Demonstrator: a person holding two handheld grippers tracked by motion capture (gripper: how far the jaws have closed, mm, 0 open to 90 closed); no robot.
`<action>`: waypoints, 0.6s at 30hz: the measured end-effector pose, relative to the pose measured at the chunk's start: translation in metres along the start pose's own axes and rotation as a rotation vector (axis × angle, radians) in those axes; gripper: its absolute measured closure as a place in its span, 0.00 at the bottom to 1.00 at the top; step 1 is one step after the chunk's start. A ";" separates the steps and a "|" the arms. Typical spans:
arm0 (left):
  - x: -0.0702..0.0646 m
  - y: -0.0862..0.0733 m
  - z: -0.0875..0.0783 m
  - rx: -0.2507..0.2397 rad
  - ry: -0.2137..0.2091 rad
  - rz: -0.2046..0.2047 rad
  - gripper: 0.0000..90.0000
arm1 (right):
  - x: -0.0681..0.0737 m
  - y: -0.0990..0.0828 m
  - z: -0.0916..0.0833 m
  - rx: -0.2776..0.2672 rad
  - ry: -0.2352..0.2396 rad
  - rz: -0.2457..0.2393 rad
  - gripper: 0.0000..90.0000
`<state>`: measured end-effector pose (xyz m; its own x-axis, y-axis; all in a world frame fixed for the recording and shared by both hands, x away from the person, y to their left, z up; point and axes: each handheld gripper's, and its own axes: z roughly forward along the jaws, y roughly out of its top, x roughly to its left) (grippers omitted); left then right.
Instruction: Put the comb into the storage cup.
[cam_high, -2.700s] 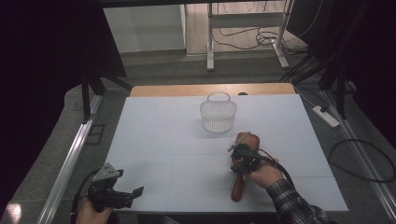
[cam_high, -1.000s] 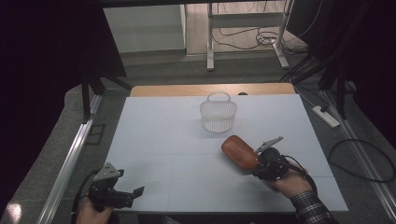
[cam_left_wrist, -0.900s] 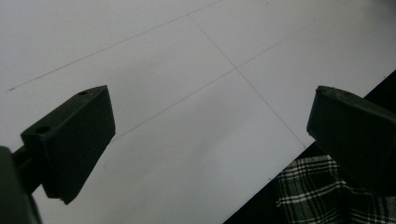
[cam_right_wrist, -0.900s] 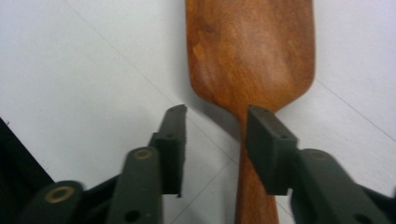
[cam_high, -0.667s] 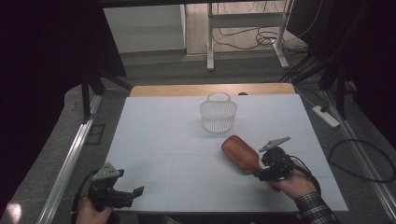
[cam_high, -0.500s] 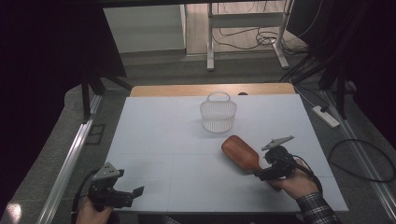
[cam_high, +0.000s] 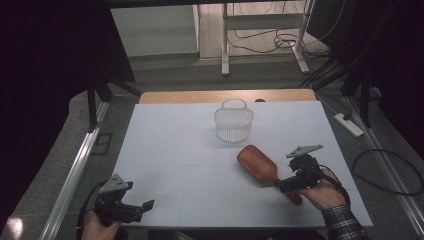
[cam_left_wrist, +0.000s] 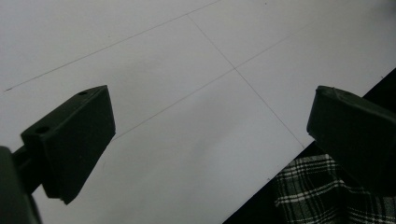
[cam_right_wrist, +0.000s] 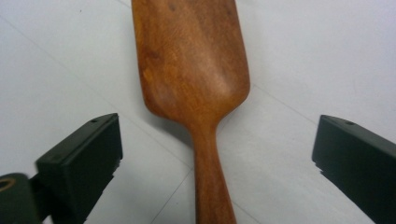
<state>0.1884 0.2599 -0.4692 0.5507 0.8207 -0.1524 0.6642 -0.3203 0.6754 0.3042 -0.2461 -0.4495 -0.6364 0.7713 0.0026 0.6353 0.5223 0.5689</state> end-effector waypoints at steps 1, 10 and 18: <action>0.000 0.000 0.000 0.000 -0.001 0.000 0.02 | -0.001 0.000 0.000 -0.004 0.001 -0.003 0.00; 0.000 0.000 0.000 0.001 0.000 0.002 0.02 | -0.006 -0.003 0.005 -0.002 0.011 0.024 0.00; 0.000 0.000 0.000 0.002 0.000 0.002 0.02 | -0.004 -0.005 0.015 0.013 0.005 0.002 0.00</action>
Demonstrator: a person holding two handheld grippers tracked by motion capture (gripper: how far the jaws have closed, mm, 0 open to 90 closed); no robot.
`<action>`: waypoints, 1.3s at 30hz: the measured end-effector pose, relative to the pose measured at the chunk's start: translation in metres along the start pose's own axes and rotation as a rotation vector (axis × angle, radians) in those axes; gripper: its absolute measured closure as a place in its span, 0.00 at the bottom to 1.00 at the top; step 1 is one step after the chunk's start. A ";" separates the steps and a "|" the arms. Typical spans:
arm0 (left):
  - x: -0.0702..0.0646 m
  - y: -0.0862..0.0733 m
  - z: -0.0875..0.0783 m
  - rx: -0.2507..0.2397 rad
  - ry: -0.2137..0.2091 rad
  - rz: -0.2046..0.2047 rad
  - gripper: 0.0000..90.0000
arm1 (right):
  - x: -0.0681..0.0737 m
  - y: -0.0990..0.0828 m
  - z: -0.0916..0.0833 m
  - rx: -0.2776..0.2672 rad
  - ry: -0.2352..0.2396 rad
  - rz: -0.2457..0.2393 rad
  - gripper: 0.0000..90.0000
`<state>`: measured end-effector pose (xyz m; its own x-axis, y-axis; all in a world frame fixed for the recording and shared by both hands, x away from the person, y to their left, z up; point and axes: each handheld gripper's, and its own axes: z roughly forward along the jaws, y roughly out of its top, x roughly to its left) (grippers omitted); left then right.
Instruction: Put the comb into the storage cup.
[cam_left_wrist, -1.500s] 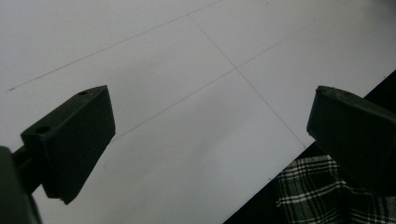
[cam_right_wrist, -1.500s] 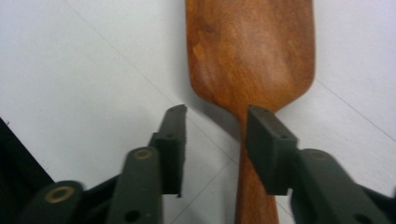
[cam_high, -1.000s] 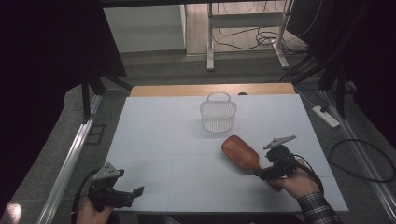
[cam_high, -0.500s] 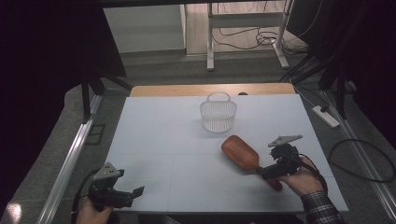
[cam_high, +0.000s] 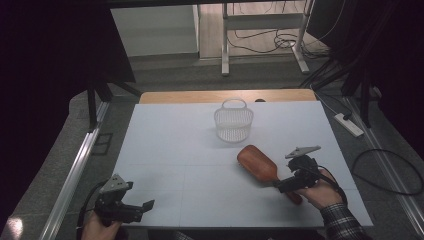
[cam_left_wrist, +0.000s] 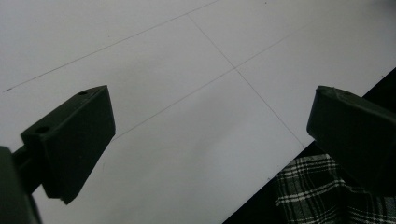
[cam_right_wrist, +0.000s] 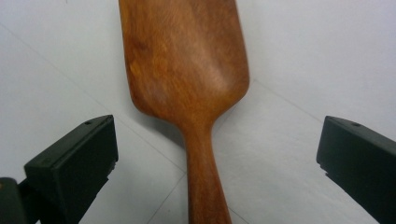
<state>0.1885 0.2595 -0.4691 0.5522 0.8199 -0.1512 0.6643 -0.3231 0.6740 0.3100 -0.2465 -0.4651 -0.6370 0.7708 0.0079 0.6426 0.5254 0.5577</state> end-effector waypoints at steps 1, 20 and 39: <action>0.000 0.000 0.000 0.000 0.000 0.000 0.02 | 0.001 0.000 0.002 0.009 -0.001 -0.007 0.00; 0.000 0.000 0.000 0.000 -0.001 0.002 0.02 | -0.002 -0.008 0.031 0.088 0.000 -0.027 0.00; 0.000 0.000 0.000 0.002 -0.003 0.005 0.02 | 0.006 -0.006 0.039 0.168 -0.022 -0.061 0.00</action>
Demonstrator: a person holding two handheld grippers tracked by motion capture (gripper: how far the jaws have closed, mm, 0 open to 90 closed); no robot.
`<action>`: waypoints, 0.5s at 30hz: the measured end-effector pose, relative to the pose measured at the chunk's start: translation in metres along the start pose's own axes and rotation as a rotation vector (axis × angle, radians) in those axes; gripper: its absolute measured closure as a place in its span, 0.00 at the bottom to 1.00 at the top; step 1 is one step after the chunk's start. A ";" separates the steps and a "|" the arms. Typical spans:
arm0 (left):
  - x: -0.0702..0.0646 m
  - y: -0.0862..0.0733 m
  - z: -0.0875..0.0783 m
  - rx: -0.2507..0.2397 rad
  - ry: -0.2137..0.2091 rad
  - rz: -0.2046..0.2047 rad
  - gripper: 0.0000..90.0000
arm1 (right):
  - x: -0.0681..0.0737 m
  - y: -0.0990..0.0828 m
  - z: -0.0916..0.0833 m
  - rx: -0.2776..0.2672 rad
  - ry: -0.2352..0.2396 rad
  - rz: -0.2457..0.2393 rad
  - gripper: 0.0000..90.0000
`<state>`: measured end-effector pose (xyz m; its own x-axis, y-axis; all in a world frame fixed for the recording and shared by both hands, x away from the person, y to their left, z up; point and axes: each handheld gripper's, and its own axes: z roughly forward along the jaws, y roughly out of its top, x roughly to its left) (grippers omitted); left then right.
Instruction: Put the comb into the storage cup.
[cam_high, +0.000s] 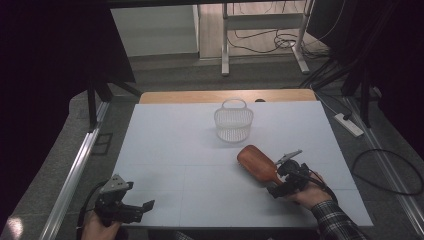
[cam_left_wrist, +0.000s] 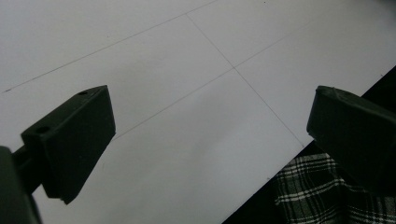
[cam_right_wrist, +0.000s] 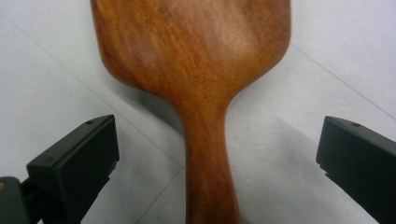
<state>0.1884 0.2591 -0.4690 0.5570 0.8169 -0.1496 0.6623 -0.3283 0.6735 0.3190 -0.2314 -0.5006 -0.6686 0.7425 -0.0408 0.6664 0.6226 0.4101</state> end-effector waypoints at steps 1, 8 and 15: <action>0.000 0.000 0.000 0.000 0.000 0.001 0.02 | 0.000 0.000 0.000 0.000 0.000 -0.003 0.00; 0.000 0.000 0.000 0.001 0.000 -0.001 0.02 | 0.001 0.002 0.001 0.011 -0.004 0.006 0.15; 0.000 0.000 0.000 0.001 0.000 -0.001 0.02 | 0.002 0.004 -0.002 0.005 0.018 -0.011 0.48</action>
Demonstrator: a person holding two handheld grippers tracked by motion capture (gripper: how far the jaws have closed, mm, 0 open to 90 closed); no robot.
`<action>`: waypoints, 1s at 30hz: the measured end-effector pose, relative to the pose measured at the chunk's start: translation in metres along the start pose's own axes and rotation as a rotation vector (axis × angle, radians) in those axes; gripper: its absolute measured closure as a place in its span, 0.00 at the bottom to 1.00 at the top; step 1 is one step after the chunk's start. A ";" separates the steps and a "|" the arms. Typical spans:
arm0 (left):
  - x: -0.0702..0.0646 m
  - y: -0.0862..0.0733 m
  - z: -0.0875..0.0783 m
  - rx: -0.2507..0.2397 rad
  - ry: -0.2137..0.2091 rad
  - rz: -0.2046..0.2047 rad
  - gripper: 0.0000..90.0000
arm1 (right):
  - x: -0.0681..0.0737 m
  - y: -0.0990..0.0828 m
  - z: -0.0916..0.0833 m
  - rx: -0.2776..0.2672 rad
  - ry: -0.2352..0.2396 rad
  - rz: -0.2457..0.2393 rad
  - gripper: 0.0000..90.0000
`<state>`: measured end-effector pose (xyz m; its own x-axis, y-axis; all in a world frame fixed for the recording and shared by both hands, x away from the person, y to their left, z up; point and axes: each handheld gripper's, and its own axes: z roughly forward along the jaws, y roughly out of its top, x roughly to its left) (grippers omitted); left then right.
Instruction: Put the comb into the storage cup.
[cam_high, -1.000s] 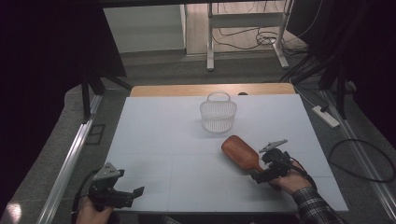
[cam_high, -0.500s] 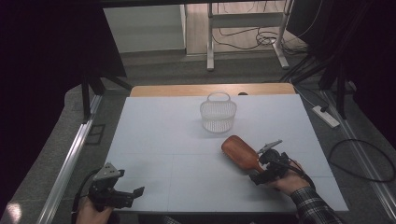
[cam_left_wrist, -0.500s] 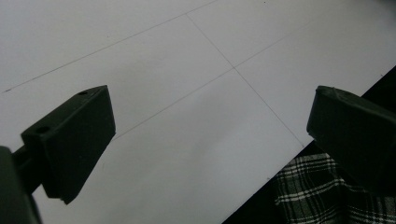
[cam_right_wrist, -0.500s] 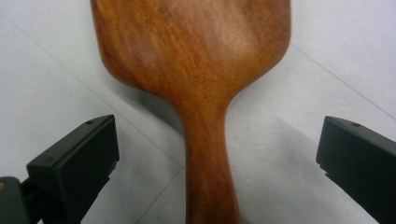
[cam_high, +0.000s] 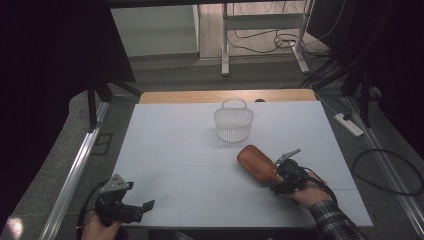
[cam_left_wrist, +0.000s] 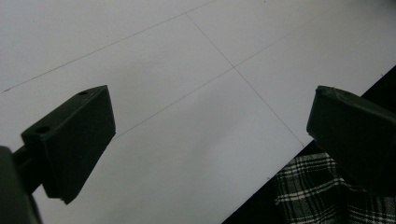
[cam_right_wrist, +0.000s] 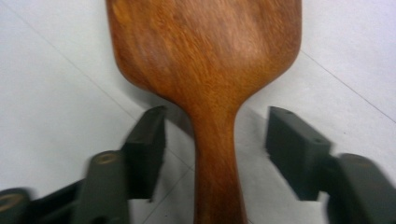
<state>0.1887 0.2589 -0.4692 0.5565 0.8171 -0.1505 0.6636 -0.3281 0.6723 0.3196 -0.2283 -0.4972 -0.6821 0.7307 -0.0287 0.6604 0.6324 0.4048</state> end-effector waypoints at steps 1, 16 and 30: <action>0.000 0.000 0.000 -0.001 0.000 -0.001 0.02 | 0.000 0.001 0.000 0.005 0.004 0.000 0.51; 0.000 0.000 0.000 -0.001 -0.001 0.002 0.02 | 0.000 0.001 -0.001 0.019 0.037 -0.015 0.80; 0.001 0.002 0.000 0.003 -0.020 -0.002 0.01 | 0.002 -0.002 -0.013 -0.080 0.024 -0.006 0.80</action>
<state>0.1908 0.2592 -0.4685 0.5650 0.8083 -0.1658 0.6661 -0.3282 0.6698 0.3126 -0.2311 -0.4865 -0.6937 0.7202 -0.0096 0.6300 0.6133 0.4764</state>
